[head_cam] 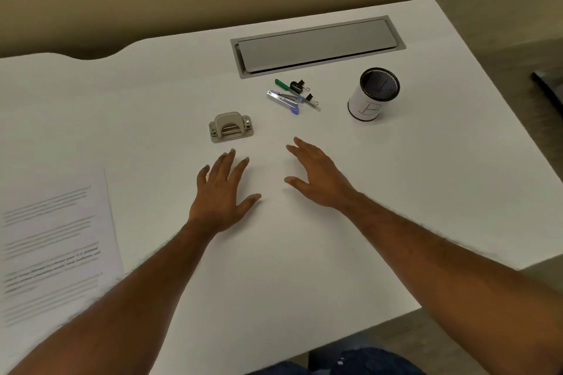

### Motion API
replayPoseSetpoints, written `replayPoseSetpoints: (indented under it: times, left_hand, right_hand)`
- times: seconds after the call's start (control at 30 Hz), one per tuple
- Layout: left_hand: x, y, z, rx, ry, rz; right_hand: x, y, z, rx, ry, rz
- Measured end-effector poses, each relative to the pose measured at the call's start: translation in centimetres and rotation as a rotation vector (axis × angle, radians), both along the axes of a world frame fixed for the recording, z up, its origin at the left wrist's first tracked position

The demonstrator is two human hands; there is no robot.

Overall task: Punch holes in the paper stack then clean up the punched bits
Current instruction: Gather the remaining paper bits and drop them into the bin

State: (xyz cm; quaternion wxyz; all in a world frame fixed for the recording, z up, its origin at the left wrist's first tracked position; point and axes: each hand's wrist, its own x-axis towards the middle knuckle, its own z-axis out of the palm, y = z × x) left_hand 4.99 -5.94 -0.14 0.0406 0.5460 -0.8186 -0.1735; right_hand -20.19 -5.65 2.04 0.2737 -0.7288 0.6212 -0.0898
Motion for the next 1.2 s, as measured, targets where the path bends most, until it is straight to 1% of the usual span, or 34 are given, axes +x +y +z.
replayPoseSetpoints:
  times: [0.27,0.4,0.47,0.57,0.7,0.93,1.2]
  left_hand:
    - [5.2,3.1,-1.6,-0.001,-0.029,0.058]
    - [7.5,4.5,-2.3,-0.011,-0.03,0.111]
    - [8.1,5.0,-2.6,-0.015,-0.026,0.125]
    - [8.7,5.5,-2.9,-0.02,-0.022,0.125]
    - [9.0,5.8,-3.1,-0.015,-0.011,0.135]
    - [9.4,6.2,-3.1,-0.031,0.012,0.144]
    - [9.4,6.7,-3.1,-0.038,0.044,0.154]
  right_hand:
    - [5.5,3.8,-2.0,0.057,0.005,0.077]
    - [7.3,5.5,-2.3,-0.031,0.028,0.089]
    - [8.1,6.1,-2.4,-0.04,0.005,0.064]
    - [9.4,6.8,-2.7,0.0,-0.054,0.071]
    - [11.2,7.4,-2.9,0.019,-0.061,0.091]
    - [12.4,7.6,-2.9,0.011,-0.039,0.008]
    - [13.1,7.7,-3.4,0.013,0.055,0.022]
